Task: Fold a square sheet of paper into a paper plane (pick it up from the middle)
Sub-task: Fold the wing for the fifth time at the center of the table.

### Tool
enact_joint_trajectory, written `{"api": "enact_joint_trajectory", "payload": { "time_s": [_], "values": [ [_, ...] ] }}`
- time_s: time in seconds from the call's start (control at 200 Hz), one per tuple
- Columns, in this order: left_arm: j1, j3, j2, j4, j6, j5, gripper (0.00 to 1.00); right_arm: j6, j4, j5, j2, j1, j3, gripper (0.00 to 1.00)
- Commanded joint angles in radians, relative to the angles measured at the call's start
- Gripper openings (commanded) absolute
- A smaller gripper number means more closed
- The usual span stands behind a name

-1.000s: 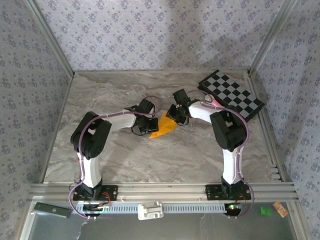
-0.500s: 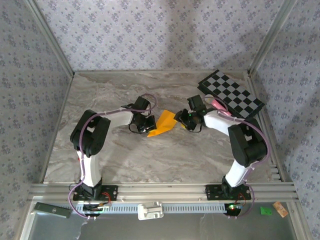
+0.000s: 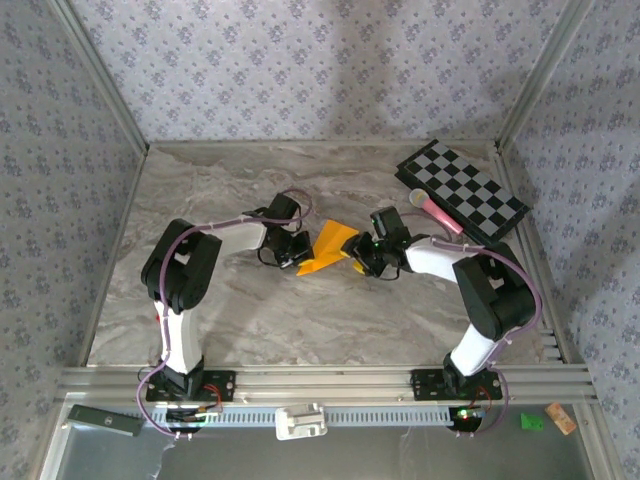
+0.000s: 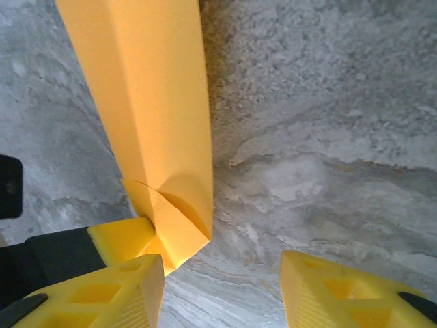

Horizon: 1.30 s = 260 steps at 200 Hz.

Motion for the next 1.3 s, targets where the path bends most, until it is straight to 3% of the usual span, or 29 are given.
{"api": "enact_joint_trajectory", "payload": {
  "time_s": [0.0, 0.245, 0.59, 1.294],
  "values": [
    [0.001, -0.013, 0.029, -0.035, -0.013, 0.007, 0.00, 0.032, 0.021, -0.017, 0.011, 0.002, -0.003, 0.49],
    [0.004, -0.012, 0.029, -0.035, -0.018, 0.010, 0.00, 0.024, 0.064, -0.046, 0.071, 0.003, 0.029, 0.46],
    [0.005, -0.012, 0.031, -0.039, -0.018, 0.013, 0.00, 0.007, 0.084, -0.080, 0.142, 0.010, 0.090, 0.31],
    [0.013, -0.011, 0.023, -0.041, -0.015, 0.027, 0.00, -0.053, 0.107, -0.150, 0.183, 0.036, 0.115, 0.27]
  ]
}}
